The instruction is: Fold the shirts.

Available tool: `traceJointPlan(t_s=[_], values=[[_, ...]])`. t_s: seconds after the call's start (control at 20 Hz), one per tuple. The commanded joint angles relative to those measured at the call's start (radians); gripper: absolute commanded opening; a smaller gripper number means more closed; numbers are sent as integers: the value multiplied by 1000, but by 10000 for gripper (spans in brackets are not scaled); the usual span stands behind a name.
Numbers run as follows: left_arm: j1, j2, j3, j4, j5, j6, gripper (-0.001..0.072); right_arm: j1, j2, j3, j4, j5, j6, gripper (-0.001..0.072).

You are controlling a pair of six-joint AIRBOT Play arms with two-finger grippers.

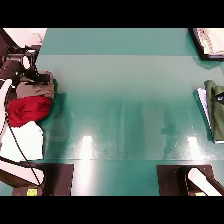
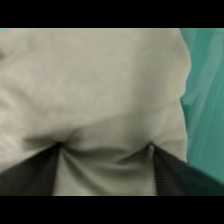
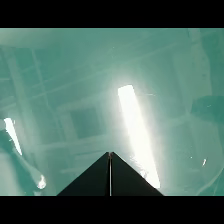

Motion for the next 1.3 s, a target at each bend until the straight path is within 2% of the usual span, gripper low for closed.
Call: traceJointPlan(t_s=[0.0, 0.2, 0.3, 0.35, 0.5, 0.6, 0.7, 0.85, 1.05, 1.1, 1.15, 1.2, 1.25], values=[[11, -7, -1, -42, 23, 10, 34, 2, 1, 0, 1, -1, 0, 26], [-29, 41, 179, -107, -56, 98, 26, 1, 1, 52, 9, 3, 0, 26], [-83, 117, 306, -224, -53, 234, 25, 1, 1, 129, 56, -5, 0, 26], [-113, 156, 366, -338, -53, 326, 26, 1, 1, 172, 73, -13, 0, 26], [-213, 265, 489, -829, -109, 614, 26, 2, 1, 299, 105, -55, 0, 26], [-301, 315, 503, -1043, -189, 704, 26, 2, 1, 369, 105, -61, 0, 26], [-414, 330, 500, -1057, -250, 727, 26, 2, 1, 422, 106, -57, 0, 26], [-562, 324, 404, -935, -250, 744, 26, 2, 1, 477, 106, -16, 0, 26], [-613, 251, 170, -787, -200, 739, 27, 27, 3, 491, 104, 1, 0, 26], [-610, 230, 117, -761, -172, 714, 98, 39, 3, 491, 104, 0, 0, 26], [-602, 208, 72, -734, -147, 673, 411, 57, 2, 491, 103, -1, 0, 26], [-586, 192, 47, -717, -139, 626, 586, 74, 2, 491, 101, -3, 0, 26], [-561, 184, 36, -704, -151, 581, 588, 87, 2, 491, 94, -10, 0, 26]])
